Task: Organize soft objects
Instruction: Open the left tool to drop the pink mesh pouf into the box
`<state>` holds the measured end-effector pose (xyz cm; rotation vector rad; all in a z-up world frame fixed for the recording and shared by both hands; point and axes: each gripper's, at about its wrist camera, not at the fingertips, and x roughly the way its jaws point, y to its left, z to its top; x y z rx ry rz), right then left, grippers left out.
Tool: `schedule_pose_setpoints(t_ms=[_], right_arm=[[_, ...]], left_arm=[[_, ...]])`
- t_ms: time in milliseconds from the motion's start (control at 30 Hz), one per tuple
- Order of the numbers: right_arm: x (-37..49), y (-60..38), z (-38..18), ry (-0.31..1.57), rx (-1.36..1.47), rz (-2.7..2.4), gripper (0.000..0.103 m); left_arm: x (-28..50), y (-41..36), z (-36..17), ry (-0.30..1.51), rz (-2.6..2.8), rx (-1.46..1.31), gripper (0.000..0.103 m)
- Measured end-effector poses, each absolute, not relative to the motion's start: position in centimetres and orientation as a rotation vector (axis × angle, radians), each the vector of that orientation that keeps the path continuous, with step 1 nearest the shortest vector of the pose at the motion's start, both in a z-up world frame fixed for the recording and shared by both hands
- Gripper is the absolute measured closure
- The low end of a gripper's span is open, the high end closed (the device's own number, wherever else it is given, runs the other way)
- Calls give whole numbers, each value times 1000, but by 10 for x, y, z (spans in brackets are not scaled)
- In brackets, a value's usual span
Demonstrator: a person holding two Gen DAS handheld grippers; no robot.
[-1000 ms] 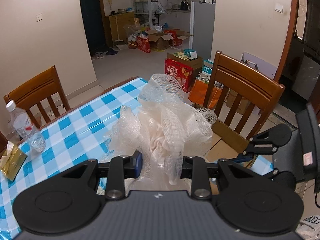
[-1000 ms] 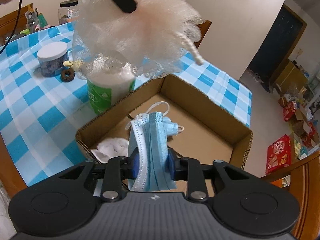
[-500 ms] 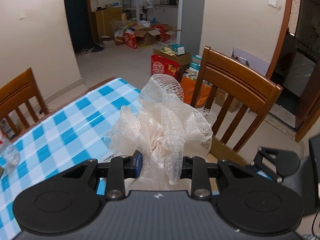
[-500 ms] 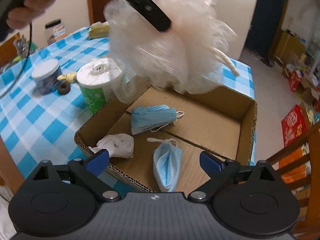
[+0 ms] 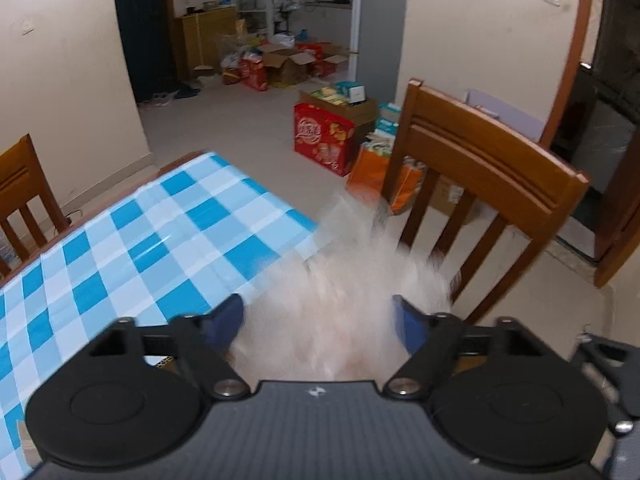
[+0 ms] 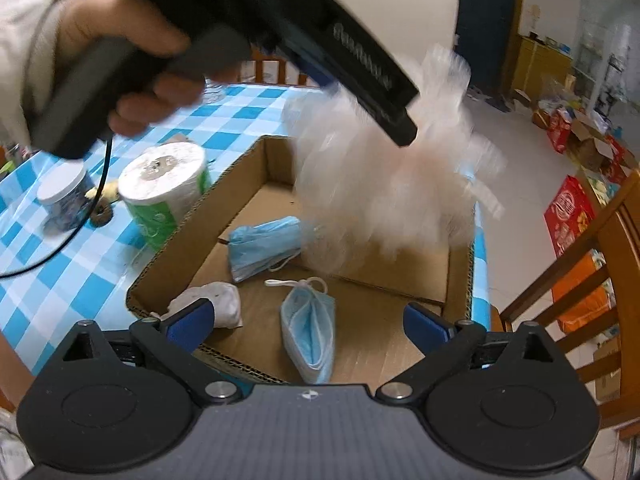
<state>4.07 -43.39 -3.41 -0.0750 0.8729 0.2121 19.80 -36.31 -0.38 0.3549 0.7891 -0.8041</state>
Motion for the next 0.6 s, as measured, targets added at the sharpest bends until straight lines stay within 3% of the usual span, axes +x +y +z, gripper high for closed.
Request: schedule_pose_setpoints(t_ms=[133,333,600], right_arm=[[41,-436,-34,871,-52,197,1],[42,-433,-33,866,-58,184,0],[45,-422,-30,855,-69,180,0]], left_arm=[[204,-358,-14,836,-779,332,19],[194,-340,-1,801,-757,316,7],[168,-308,21,763,-725,303,4]])
